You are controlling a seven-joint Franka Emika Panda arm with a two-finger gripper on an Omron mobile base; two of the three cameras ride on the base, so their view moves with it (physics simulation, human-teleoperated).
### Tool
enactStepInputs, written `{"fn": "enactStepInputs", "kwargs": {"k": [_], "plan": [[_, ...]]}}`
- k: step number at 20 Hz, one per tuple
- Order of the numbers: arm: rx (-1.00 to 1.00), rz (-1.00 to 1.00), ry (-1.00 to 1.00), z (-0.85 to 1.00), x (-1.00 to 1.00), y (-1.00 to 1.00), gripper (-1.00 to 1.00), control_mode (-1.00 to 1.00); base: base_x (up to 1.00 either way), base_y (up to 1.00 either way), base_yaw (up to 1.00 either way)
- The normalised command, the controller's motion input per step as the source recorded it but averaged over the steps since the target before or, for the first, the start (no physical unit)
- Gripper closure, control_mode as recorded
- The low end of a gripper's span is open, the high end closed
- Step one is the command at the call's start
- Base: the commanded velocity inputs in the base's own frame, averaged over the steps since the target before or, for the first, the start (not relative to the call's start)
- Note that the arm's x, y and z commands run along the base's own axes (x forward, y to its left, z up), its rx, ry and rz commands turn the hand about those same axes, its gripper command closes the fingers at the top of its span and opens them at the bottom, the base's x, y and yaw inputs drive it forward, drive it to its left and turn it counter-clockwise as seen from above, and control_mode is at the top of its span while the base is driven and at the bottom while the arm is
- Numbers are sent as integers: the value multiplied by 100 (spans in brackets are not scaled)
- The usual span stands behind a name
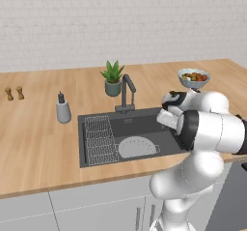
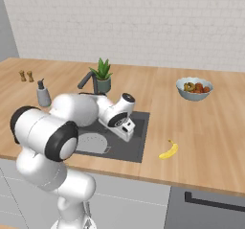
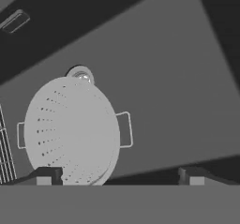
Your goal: Put the colander in the sink, put the banana in the colander, and turn on the sink faucet and pour water over the colander.
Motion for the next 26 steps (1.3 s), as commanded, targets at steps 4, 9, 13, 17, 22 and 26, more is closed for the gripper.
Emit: {"fn": "enactStepInputs", "kwargs": {"k": [4,9,13,17,22,26], "plan": [[-9,0,-2,87,-12,-78,-100,-100,0,0,0],[-14,0,0,40,-41,-92,-100,-100,0,0,0],[-14,0,0,11,-43,-95,-100,-100,0,0,0],[-9,0,0,0,-30,-81,-100,-100,0,0,0],[-3,0,0,0,-20,-73,-100,-100,0,0,0],[0,0,0,0,-4,-62,-100,-100,0,0,0]]}}
